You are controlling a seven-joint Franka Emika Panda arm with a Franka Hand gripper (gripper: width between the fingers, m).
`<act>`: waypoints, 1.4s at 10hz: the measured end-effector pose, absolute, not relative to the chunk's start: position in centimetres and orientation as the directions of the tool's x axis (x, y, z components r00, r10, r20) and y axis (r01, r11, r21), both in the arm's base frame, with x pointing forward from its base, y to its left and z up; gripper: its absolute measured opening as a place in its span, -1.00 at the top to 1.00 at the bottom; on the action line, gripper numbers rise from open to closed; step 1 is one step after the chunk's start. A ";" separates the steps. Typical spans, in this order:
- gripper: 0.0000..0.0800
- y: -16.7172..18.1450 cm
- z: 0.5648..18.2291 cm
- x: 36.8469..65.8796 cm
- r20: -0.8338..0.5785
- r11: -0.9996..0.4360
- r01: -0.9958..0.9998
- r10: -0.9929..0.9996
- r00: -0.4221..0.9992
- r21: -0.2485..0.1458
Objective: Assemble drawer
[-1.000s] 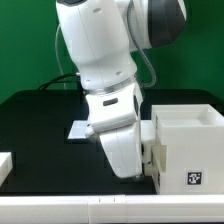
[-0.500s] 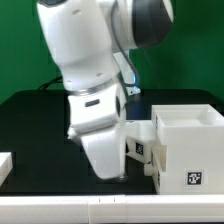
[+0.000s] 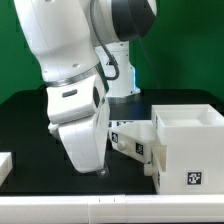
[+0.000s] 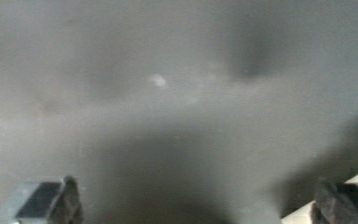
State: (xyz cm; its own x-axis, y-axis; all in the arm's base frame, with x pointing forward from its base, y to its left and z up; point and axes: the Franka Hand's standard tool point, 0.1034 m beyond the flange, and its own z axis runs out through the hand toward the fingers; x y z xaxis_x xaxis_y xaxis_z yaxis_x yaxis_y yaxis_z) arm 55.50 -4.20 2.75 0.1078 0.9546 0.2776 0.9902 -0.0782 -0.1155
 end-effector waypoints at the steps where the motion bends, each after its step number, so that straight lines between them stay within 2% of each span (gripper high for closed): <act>1: -0.62 -4.2 2.7 55.5 0.278 -0.078 0.990 0.955 0.108 -0.116; 3: -0.62 -4.2 2.7 55.5 0.278 -0.079 0.990 0.954 0.109 -0.116; 4: -0.62 -4.7 3.1 55.2 0.264 -0.109 0.989 0.955 0.131 -0.096; 5: -0.62 -5.0 3.9 53.9 0.243 -0.137 0.987 0.958 0.153 -0.081; 8: -0.62 -4.2 6.0 49.3 0.204 -0.123 0.989 0.969 0.138 -0.086; 12: -0.62 -4.3 5.5 49.6 0.208 -0.126 0.988 0.968 0.142 -0.091; 14: -0.62 -3.7 5.7 48.5 0.230 0.109 0.993 0.968 -0.096 -0.046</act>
Offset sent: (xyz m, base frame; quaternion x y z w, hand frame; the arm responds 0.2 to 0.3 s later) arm -0.0237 -0.0149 0.0171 -0.0574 -0.0082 0.0378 0.9976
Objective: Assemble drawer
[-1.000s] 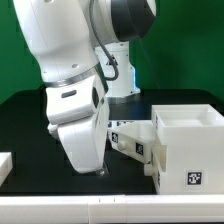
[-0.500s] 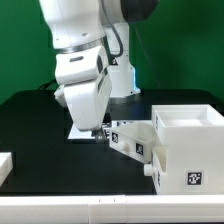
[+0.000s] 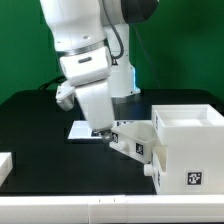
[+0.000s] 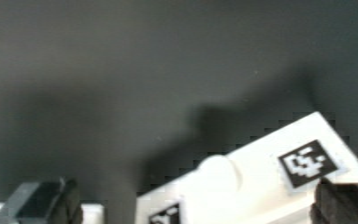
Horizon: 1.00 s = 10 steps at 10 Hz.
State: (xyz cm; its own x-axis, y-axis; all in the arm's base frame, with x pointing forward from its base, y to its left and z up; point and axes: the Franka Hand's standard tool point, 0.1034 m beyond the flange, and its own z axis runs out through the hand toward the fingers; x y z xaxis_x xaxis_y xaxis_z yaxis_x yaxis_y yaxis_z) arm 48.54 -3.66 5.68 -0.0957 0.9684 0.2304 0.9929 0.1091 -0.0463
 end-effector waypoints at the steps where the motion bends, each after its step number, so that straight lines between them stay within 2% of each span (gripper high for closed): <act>1: -0.62 -3.0 6.2 48.0 0.228 0.153 0.988 0.963 -0.142 -0.031; 2: -0.62 -2.8 6.4 47.2 0.240 0.170 0.985 0.958 -0.159 -0.026; 3: -0.62 -3.7 6.5 46.7 0.258 0.116 0.992 0.961 -0.101 -0.042; 7: -0.62 -3.7 6.2 46.5 0.248 0.159 0.986 0.958 -0.144 -0.041; 9: -0.62 -3.1 5.7 44.6 0.277 0.429 0.903 0.867 -0.415 0.009; 10: -0.62 -2.8 5.2 43.8 0.273 0.488 0.872 0.835 -0.478 0.034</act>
Offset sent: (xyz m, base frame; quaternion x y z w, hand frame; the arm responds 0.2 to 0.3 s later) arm 0.0000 0.0000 0.0000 0.0000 0.0000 0.0000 1.0000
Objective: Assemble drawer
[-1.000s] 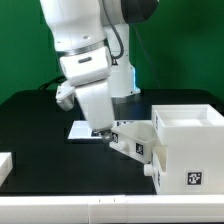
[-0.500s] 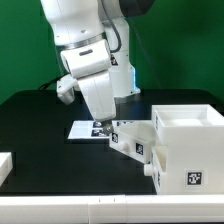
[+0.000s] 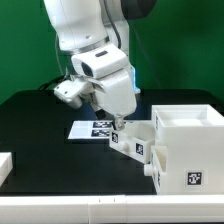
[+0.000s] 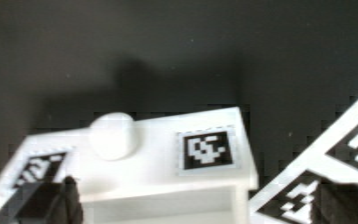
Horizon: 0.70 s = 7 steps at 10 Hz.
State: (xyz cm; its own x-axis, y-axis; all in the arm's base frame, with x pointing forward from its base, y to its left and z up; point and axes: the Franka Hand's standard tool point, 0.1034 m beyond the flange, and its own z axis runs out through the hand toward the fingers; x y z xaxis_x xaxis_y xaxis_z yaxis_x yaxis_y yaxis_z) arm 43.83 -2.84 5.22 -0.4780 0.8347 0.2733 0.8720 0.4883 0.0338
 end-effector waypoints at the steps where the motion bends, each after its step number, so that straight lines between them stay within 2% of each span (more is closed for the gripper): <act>1: -0.62 -2.9 5.2 43.8 0.275 0.455 0.890 0.854 -0.442 0.019; 4: -0.62 -3.1 5.1 43.7 0.269 0.454 0.891 0.856 -0.440 0.012; 6: -0.62 -3.0 4.8 42.5 0.282 0.563 0.825 0.786 -0.550 0.039; 7: -0.62 -3.1 4.6 42.0 0.284 0.581 0.813 0.774 -0.566 0.037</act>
Offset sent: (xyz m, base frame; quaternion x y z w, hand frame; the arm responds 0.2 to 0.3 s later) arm 0.0000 0.0000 0.0000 0.0000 0.0000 0.0000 1.0000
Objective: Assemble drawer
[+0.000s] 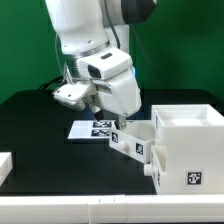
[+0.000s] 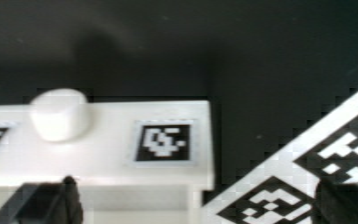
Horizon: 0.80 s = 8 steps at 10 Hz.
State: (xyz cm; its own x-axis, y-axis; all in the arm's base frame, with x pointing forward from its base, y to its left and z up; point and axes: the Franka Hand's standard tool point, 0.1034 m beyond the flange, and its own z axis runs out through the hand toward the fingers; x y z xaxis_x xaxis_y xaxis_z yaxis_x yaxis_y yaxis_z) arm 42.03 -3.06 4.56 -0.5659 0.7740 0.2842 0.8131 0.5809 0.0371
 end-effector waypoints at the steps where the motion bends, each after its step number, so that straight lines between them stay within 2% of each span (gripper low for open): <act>1: -0.62 -2.9 4.3 41.5 0.287 0.595 0.803 0.765 -0.577 0.030; 6: -0.62 -0.7 2.9 40.5 0.316 0.565 0.825 0.782 -0.537 0.005; 8: -0.62 -1.1 1.3 39.6 0.350 0.552 0.834 0.784 -0.513 -0.014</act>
Offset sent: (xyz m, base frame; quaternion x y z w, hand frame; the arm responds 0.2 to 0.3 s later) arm -0.0043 0.0385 -0.0040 -0.0200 -0.0007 0.0469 0.9987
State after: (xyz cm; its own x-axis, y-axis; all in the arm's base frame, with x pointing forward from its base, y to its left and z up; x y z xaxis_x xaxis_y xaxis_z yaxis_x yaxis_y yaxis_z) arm 39.64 -1.15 1.34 -0.5128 0.7840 0.3499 0.8340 0.5516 -0.0137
